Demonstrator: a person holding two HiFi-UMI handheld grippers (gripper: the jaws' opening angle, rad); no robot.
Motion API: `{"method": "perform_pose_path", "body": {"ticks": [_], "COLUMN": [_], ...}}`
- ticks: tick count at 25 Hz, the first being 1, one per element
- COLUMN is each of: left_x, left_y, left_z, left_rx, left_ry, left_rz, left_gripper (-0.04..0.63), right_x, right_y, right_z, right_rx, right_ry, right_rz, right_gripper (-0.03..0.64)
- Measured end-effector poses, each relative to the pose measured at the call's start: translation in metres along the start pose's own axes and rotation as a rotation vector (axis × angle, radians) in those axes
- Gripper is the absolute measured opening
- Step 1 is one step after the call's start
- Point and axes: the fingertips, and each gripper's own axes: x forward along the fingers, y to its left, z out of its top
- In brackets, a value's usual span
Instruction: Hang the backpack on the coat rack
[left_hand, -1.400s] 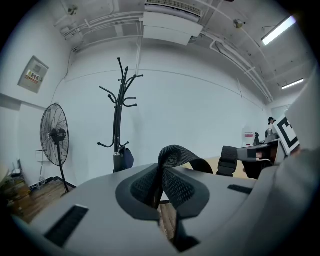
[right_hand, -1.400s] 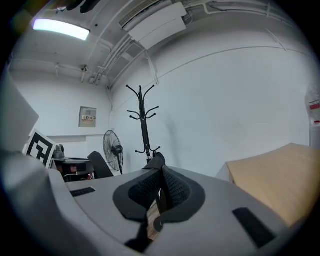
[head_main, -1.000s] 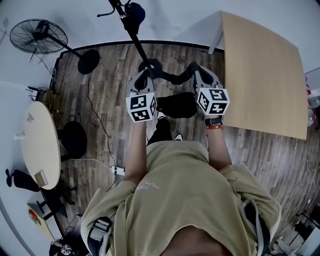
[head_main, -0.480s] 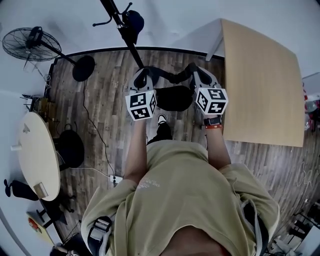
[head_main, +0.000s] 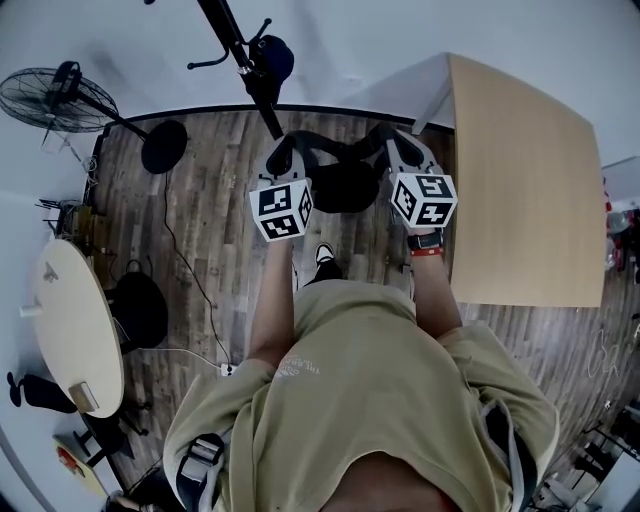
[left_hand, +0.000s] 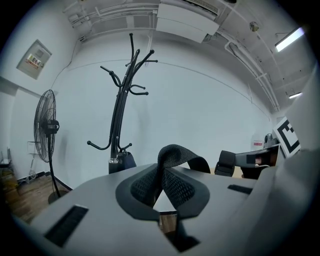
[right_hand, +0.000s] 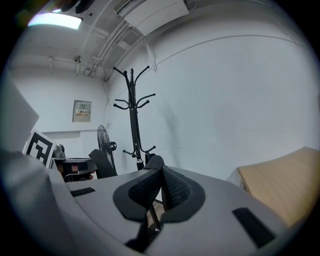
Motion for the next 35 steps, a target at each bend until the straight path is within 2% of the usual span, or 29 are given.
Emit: {"method": "perform_pose_path", "body": {"ticks": [10,13,21,26,35], "left_x": [0.032,0.039,0.052,0.053,0.07], "left_y": [0.043,0.06,0.09,0.108,0.157], "left_z": [0.001,-0.007,0.004,-0.002,0.02], "left_rx": [-0.014,-0.029,-0.044,-0.05,-0.061], "left_ry": [0.01,0.015,-0.015,-0.001,-0.02], "left_rz": [-0.001,0.025,0.031,0.09,0.265], "left_gripper": [0.031,0.031,0.031,0.031,0.031], "right_x": [0.059,0.073,0.104,0.127,0.189], "right_y": [0.019,0.024,0.052,0.063,0.073], "right_z": [0.004,-0.004,0.004,0.0,0.035], "right_rx": [-0.001,0.002,-0.005,-0.018,-0.002], "right_ry": [0.025,0.04,0.032,0.058,0.043], "right_rz": [0.027,0.034,0.069,0.132,0.307], "right_gripper": [0.018,0.018,0.018,0.018,0.018]}}
